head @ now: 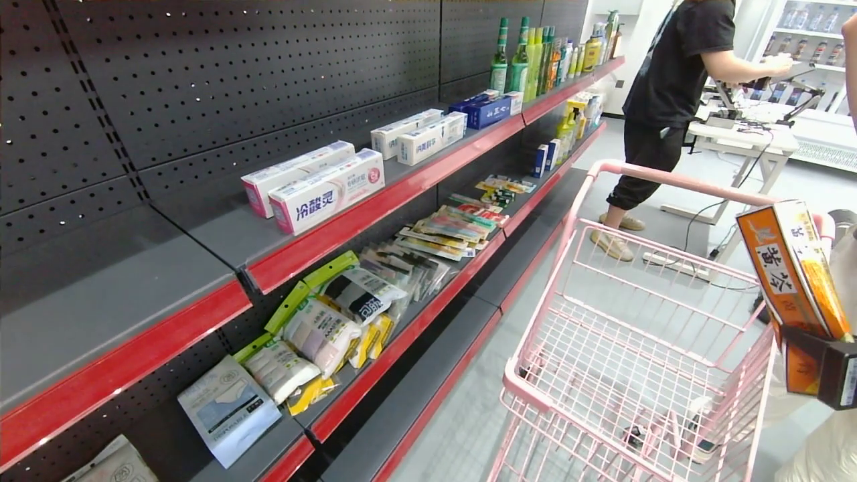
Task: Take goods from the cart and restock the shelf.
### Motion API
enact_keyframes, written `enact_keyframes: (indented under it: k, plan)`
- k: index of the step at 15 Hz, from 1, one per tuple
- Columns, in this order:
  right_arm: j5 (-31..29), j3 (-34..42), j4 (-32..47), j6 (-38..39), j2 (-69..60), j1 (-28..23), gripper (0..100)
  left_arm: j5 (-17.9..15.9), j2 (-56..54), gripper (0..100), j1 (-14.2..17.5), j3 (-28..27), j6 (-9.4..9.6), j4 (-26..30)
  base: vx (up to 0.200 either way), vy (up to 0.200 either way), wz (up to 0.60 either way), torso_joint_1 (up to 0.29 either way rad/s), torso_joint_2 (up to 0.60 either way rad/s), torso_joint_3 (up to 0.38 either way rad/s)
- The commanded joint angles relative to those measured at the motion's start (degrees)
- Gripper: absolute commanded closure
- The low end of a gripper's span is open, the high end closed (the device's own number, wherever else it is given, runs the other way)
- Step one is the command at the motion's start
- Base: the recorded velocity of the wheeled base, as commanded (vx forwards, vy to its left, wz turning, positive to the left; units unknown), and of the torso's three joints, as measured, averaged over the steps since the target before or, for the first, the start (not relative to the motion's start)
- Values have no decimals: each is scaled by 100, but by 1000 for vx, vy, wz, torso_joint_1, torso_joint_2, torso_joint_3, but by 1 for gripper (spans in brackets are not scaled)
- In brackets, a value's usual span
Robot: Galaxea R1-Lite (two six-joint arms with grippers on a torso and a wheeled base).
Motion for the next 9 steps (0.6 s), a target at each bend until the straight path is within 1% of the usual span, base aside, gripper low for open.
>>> enact_keyframes:
  k: [1,3,4,5,7,9]
  plan:
    - [-25,98,131,-25,-360,-20,100,1,5,0,2,2,2,1,0,0,0,0,0,0]
    - [-17,115,403,-43,-544,-20,100,1,5,0,11,2,2,1,0,0,0,0,0,0]
    - [-17,124,403,-43,-544,-20,100,1,5,0,2,2,2,1,0,0,0,0,0,0]
    - [-17,142,403,-43,-544,-12,100,1,5,0,2,2,2,1,0,0,0,100,-246,-159]
    - [-17,159,403,-104,-535,-3,100,1,5,0,2,2,2,-8,0,0,0,168,-422,-259]
    - [-8,151,403,-175,-527,-3,100,1,5,0,11,2,2,1,0,0,0,220,-535,-320]
